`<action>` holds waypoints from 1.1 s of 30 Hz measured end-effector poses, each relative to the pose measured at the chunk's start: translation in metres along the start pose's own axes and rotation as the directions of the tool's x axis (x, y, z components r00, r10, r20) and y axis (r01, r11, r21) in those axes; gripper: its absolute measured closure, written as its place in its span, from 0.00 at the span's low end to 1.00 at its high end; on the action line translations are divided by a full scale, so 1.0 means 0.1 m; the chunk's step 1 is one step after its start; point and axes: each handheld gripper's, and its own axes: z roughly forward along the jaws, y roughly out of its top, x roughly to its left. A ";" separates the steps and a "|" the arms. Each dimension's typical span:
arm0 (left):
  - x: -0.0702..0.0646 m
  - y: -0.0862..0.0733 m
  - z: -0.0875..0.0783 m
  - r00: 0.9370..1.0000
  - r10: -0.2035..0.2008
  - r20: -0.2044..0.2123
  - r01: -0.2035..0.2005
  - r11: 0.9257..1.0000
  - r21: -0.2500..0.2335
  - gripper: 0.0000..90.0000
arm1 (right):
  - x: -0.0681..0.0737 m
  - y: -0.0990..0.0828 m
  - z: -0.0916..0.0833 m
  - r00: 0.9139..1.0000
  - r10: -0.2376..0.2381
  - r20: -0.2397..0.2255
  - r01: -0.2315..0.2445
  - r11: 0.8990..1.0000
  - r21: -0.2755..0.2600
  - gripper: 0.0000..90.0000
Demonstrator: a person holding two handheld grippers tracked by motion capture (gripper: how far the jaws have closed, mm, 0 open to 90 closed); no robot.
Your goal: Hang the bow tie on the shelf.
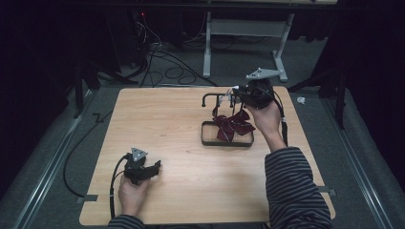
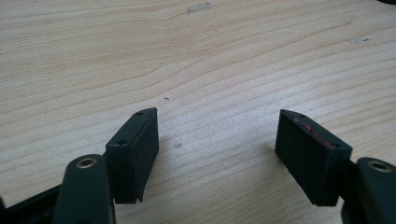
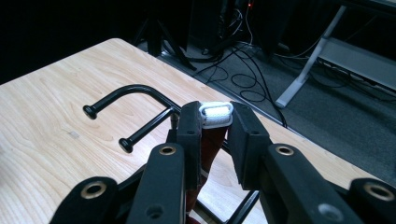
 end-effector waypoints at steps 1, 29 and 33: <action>0.00 0.00 0.00 1.000 0.000 0.000 0.000 1.000 0.000 0.34 | 0.00 0.00 0.01 1.000 0.003 -0.002 -0.003 1.000 0.002 0.85; -0.01 0.00 0.00 1.000 0.004 -0.002 -0.004 1.000 0.001 0.34 | 0.01 -0.22 0.08 0.998 0.040 -0.046 -0.037 0.997 0.065 0.72; -0.01 0.00 0.00 1.000 0.007 -0.004 -0.007 1.000 0.003 0.34 | -0.03 -0.27 0.03 0.998 0.048 -0.044 -0.045 0.997 0.054 0.72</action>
